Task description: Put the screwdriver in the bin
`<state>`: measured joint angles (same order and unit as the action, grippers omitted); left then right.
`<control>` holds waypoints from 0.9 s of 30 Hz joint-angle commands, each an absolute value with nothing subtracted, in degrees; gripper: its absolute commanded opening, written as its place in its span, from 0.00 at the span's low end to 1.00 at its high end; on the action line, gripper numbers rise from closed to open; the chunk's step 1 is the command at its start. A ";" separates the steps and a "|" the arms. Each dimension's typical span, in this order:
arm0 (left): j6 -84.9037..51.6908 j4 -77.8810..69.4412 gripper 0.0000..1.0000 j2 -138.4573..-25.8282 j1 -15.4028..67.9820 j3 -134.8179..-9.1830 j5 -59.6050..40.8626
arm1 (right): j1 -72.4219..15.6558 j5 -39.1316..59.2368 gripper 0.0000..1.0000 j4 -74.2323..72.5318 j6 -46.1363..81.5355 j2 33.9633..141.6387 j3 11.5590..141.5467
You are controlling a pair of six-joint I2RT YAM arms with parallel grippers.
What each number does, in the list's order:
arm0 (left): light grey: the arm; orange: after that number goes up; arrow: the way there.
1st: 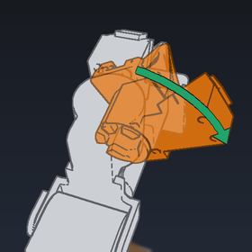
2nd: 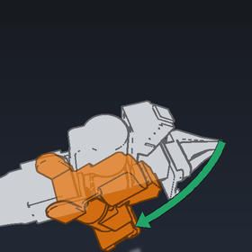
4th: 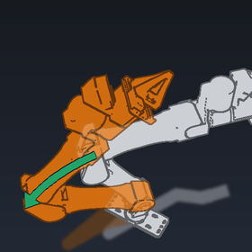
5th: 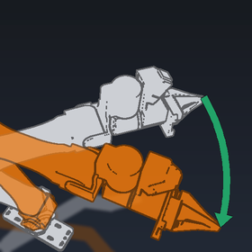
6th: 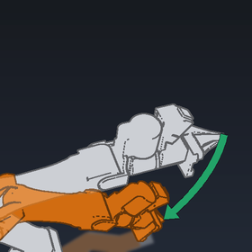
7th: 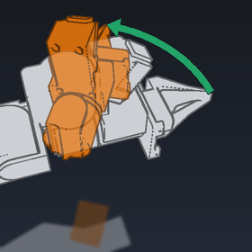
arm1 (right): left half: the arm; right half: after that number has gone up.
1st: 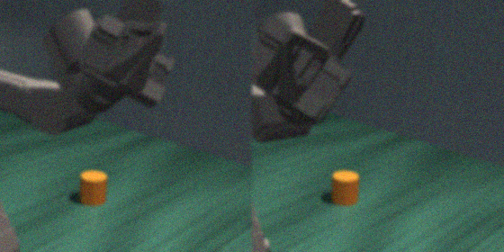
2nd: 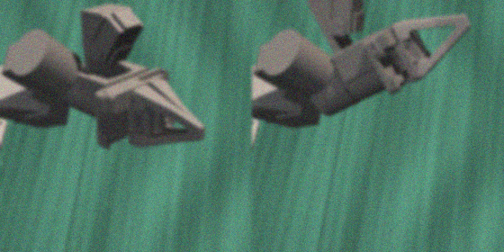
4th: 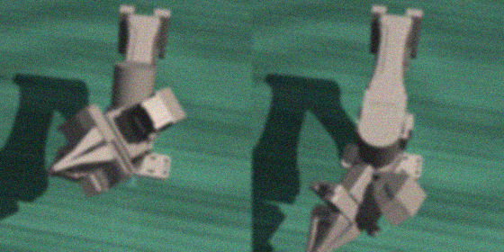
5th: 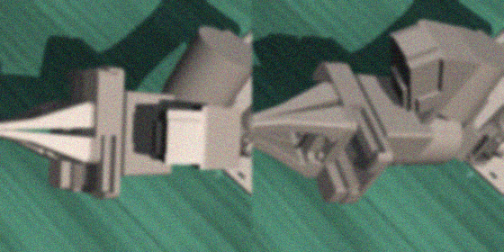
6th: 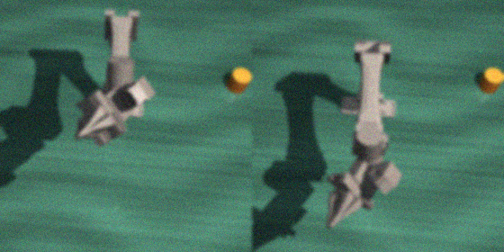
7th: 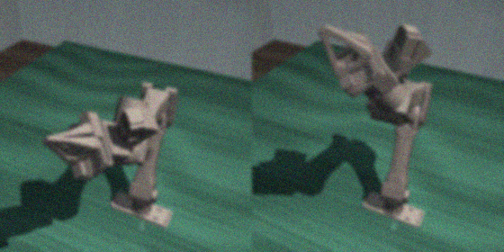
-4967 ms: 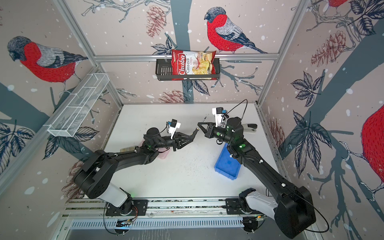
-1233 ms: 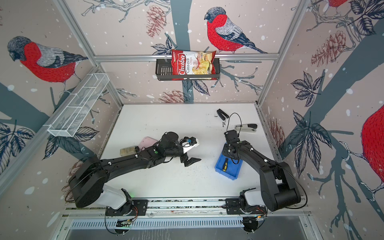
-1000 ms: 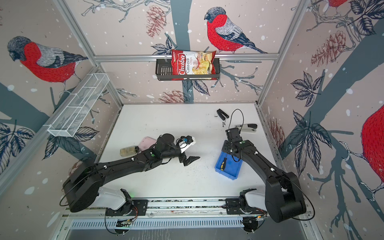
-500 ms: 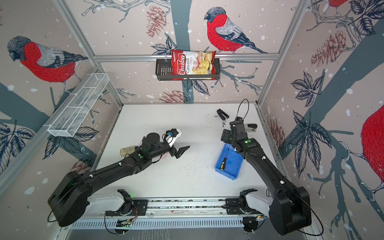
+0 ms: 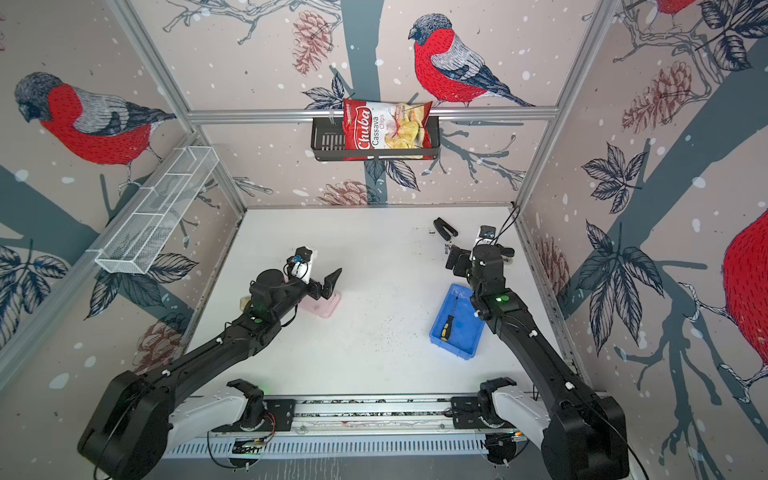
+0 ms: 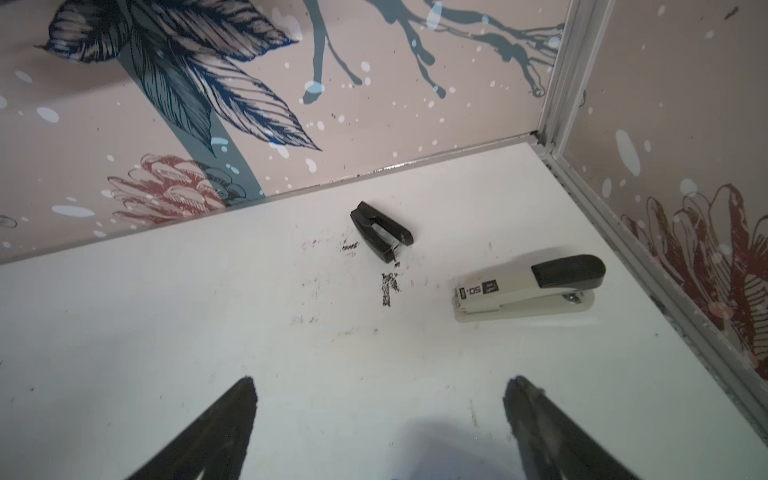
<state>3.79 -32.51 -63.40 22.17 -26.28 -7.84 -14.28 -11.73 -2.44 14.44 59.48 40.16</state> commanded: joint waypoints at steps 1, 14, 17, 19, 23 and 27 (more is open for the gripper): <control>2.65 -37.66 0.99 -62.52 18.36 -24.55 -3.99 | -12.61 -11.82 0.98 -13.58 11.91 59.06 37.63; 2.00 -47.40 0.99 -63.90 5.78 -14.93 11.47 | -7.61 -12.31 1.00 -41.73 3.29 61.26 19.61; 2.75 -51.74 0.99 -65.65 4.85 -13.04 11.54 | -6.41 -11.98 1.00 -45.12 3.25 63.22 17.62; 3.56 -55.03 0.99 -67.21 4.66 -11.76 11.54 | -5.48 -11.58 1.00 -46.51 3.17 64.85 16.78; 3.43 -60.98 0.99 -70.21 4.40 -9.86 11.83 | -3.77 -10.15 1.00 -52.35 3.31 67.72 14.24; 3.86 -65.80 0.99 -73.45 4.22 -9.20 11.67 | -1.38 -6.14 1.00 -57.36 4.37 71.27 12.55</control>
